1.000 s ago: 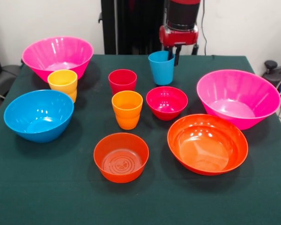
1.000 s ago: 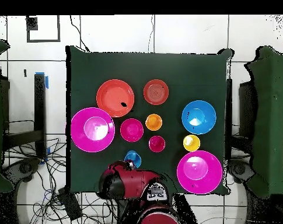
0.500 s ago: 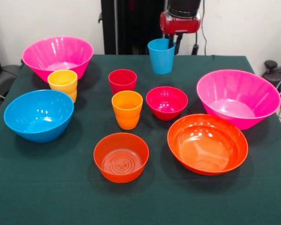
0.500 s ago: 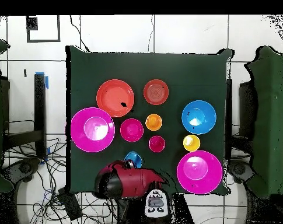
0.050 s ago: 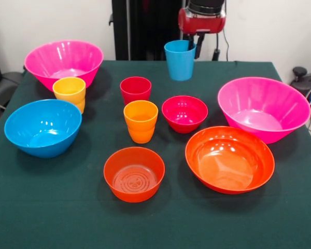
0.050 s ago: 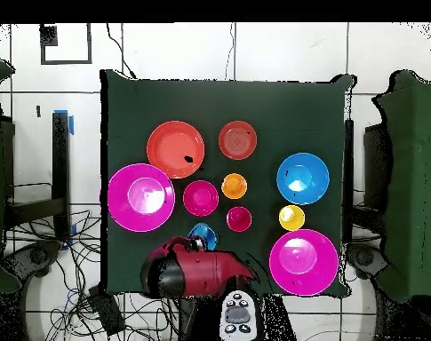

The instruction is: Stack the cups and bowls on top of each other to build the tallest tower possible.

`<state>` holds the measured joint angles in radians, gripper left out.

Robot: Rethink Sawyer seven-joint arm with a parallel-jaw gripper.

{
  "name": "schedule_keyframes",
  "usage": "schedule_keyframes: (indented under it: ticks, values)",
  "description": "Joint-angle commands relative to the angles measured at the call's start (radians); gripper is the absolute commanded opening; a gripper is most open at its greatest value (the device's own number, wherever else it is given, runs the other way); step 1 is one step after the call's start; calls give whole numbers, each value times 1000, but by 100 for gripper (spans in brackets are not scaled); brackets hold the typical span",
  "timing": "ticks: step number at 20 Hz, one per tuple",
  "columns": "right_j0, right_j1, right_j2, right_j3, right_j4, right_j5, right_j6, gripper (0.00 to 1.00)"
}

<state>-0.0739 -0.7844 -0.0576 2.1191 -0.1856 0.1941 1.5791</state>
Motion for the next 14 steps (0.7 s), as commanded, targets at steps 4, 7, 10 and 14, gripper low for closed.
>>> schedule_keyframes:
  ticks: [4,7,10,14]
  values:
    - [45,-69,102,-137,72,281,103,0]
    - [46,-81,118,-140,90,302,109,0]
    - [52,-91,129,-145,111,323,119,0]
    - [68,-101,131,-159,137,354,135,0]
